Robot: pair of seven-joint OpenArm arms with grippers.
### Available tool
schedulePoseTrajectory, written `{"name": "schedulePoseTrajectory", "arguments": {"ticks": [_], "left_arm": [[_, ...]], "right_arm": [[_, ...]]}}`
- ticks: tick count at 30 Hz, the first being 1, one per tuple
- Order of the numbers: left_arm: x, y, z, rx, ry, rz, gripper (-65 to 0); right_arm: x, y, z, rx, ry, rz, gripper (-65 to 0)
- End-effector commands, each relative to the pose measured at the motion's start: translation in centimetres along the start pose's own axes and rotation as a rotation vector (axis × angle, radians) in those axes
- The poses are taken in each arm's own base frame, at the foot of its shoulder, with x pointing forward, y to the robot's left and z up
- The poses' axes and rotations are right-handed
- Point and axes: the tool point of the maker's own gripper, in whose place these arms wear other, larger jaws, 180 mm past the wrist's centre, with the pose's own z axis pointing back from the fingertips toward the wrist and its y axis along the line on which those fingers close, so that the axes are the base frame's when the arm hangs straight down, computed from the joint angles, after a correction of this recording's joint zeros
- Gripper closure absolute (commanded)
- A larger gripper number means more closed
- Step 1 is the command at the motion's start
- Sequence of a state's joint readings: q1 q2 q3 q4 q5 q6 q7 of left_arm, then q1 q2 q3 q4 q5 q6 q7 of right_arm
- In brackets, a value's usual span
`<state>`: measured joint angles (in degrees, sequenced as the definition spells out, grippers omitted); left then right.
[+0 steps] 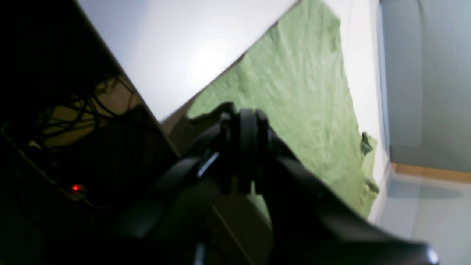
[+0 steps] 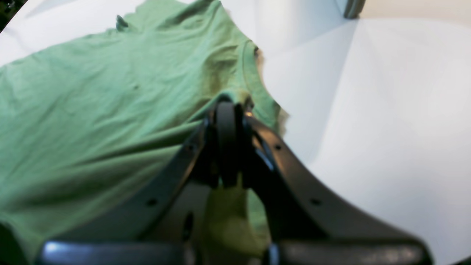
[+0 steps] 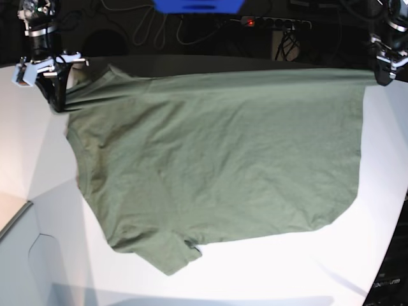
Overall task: Layout the t-shirt on the table in an organized manner, then fold the t-shirt properly
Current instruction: 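Lay the shirt flat, dragging the held edge across the table with both grippers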
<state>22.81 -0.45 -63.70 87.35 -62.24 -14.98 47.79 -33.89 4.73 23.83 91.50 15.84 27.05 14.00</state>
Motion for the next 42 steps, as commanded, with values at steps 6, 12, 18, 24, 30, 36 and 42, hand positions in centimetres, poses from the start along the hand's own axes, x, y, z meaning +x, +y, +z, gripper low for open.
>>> {"name": "schedulePoseTrajectory", "arguments": {"ticks": [6,12,18,24,30,36,42], "left_arm": [[1.5,-0.6,0.5,-0.019,-0.043,-0.025,-0.1],[3.3,-2.3,-0.5,-0.057,-0.065,-0.056,-0.1],[5.0,-4.7,-1.9,-0.116,-0.102,-0.063,0.0],[4.6,-6.8,-3.9,-0.136,-0.082,-0.120,0.0],[4.2,-8.0,-5.8,-0.108,-0.066,-0.202,0.0],[4.7,-8.6,-6.7,-0.083,-0.078,-0.253,0.0],[4.4,-10.9,-8.3,-0.093,-0.069,-0.320,0.0]], "right_arm": [[1.6,-0.4,1.8,-0.002,-0.084,0.005,0.0],[1.4,1.4,1.1,0.035,-0.106,-0.028,0.0],[3.3,2.2,-3.0,0.062,-0.146,-0.029,0.0],[4.2,2.6,-7.9,0.093,-0.103,-0.018,0.0],[4.8,5.0,-12.2,0.175,-0.060,0.095,0.0],[3.1,5.9,-15.4,0.197,0.000,0.176,0.0],[3.8,5.7,-17.2,0.188,-0.010,0.161,0.0]]}}
